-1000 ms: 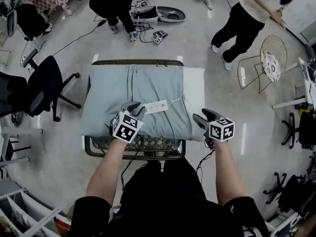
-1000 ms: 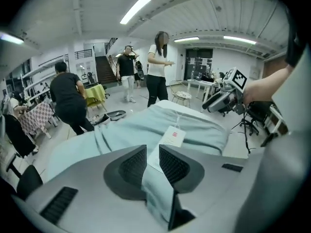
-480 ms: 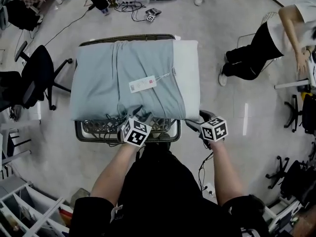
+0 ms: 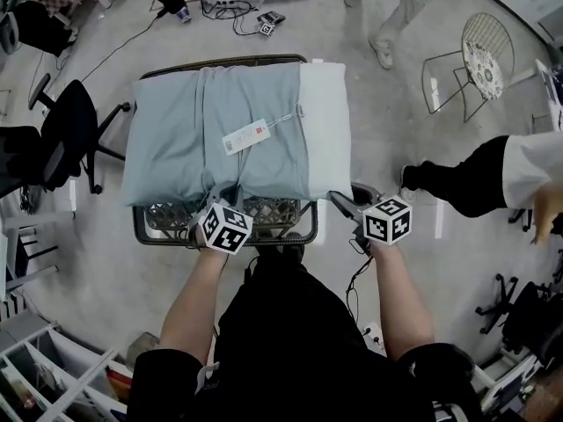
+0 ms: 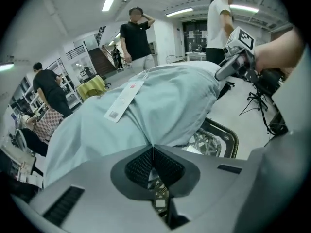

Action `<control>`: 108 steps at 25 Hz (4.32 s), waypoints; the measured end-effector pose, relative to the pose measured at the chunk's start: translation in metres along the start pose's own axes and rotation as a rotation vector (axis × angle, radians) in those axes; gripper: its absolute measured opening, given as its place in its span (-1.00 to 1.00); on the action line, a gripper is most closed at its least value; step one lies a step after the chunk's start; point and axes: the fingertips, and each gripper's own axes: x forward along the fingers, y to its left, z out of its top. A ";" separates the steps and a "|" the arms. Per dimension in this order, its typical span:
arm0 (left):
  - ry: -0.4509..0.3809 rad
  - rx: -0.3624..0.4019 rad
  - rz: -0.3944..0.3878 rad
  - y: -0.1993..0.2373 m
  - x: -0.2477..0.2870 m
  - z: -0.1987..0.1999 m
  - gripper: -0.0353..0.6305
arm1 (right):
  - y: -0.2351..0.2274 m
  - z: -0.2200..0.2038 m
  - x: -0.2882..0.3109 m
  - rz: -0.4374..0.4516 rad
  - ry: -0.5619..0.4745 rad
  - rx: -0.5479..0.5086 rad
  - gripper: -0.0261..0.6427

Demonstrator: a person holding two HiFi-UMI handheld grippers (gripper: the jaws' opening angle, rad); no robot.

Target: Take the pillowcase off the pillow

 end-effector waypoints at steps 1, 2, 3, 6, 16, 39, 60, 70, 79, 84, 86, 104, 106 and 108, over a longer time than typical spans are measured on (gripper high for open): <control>0.007 -0.021 0.011 0.010 -0.004 -0.007 -0.87 | 0.000 0.004 -0.002 0.008 -0.003 0.004 -0.49; 0.011 -0.050 0.016 0.021 -0.008 -0.015 -0.87 | 0.000 0.007 -0.004 0.014 -0.006 0.010 -0.50; 0.013 -0.076 0.017 0.031 -0.011 -0.022 -0.88 | 0.000 0.010 -0.005 0.017 -0.012 0.019 -0.51; 0.022 -0.075 0.037 0.055 -0.020 -0.033 -0.88 | -0.002 0.019 -0.010 0.027 -0.045 0.057 -0.52; -0.081 -0.041 0.017 0.004 -0.023 -0.008 -0.53 | -0.001 0.022 -0.007 -0.009 -0.033 0.076 -0.55; -0.106 -0.135 0.062 0.021 -0.047 -0.014 -0.56 | -0.020 0.027 -0.012 -0.068 -0.071 0.095 -0.53; -0.071 0.063 -0.042 0.123 -0.030 -0.108 -0.60 | 0.022 -0.008 -0.012 -0.775 0.062 -0.040 -0.16; -0.098 -0.262 -0.089 0.149 -0.060 -0.131 -0.88 | 0.044 -0.018 0.073 -0.588 0.298 -0.320 0.08; -0.108 -0.320 -0.092 0.179 -0.069 -0.151 -0.88 | 0.020 -0.022 0.072 -0.613 0.205 -0.241 -0.15; -0.175 -0.232 -0.111 0.177 -0.089 -0.126 -0.86 | 0.035 -0.016 0.060 -0.602 0.192 -0.232 -0.15; -0.245 -0.216 -0.108 0.189 -0.101 -0.099 -0.86 | 0.039 -0.001 0.051 -0.628 0.127 -0.190 -0.16; -0.328 0.025 -0.244 0.198 -0.012 0.145 -0.67 | -0.037 0.155 0.054 -0.581 -0.087 -0.094 -0.17; -0.299 0.036 -0.253 0.197 0.016 0.169 -0.60 | -0.064 0.172 0.064 -0.546 -0.078 -0.084 -0.12; -0.267 0.054 -0.261 0.193 0.048 0.188 -0.56 | -0.092 0.184 0.078 -0.501 -0.073 -0.048 -0.04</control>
